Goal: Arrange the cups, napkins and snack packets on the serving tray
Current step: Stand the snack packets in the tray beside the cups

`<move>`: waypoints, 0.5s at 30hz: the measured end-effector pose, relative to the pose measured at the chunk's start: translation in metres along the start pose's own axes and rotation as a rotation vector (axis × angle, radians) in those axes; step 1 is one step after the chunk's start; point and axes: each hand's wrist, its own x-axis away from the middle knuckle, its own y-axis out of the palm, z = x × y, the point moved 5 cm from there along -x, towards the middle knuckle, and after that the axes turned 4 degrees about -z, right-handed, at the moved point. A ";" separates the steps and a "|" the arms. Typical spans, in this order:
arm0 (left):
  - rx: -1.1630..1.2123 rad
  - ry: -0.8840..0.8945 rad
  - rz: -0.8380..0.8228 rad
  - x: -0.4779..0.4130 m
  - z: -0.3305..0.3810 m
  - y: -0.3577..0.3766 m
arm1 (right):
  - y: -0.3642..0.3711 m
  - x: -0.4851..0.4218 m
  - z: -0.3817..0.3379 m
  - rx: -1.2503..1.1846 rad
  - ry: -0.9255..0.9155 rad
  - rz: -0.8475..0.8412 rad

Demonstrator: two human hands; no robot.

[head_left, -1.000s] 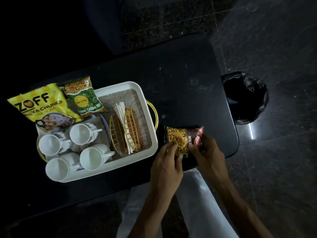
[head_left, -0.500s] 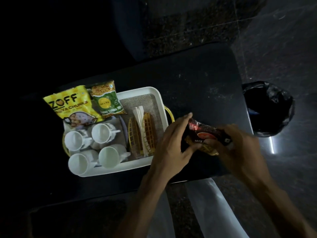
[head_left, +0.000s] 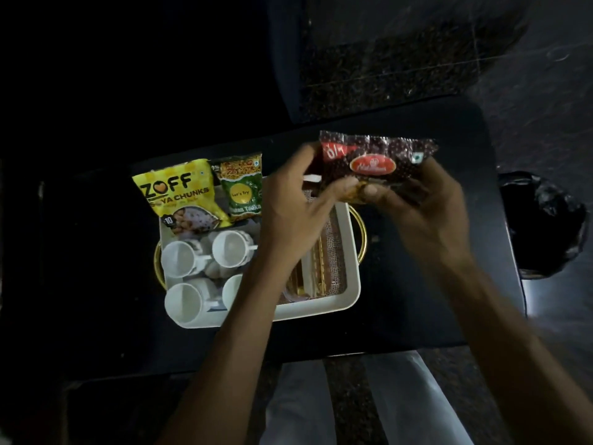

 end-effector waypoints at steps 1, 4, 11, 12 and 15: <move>0.008 -0.020 0.058 -0.003 -0.006 -0.006 | 0.009 -0.006 0.002 0.012 0.003 0.030; 0.033 -0.109 0.173 -0.006 -0.031 -0.017 | 0.035 -0.022 0.010 0.051 0.027 0.085; 0.014 -0.311 0.118 -0.005 -0.085 -0.020 | 0.079 -0.042 0.042 0.166 0.130 0.067; -0.006 -0.318 0.107 -0.004 -0.089 -0.021 | 0.082 -0.044 0.046 0.186 0.146 0.064; -0.021 -0.344 0.057 -0.001 -0.098 -0.020 | 0.090 -0.048 0.055 0.221 0.196 0.048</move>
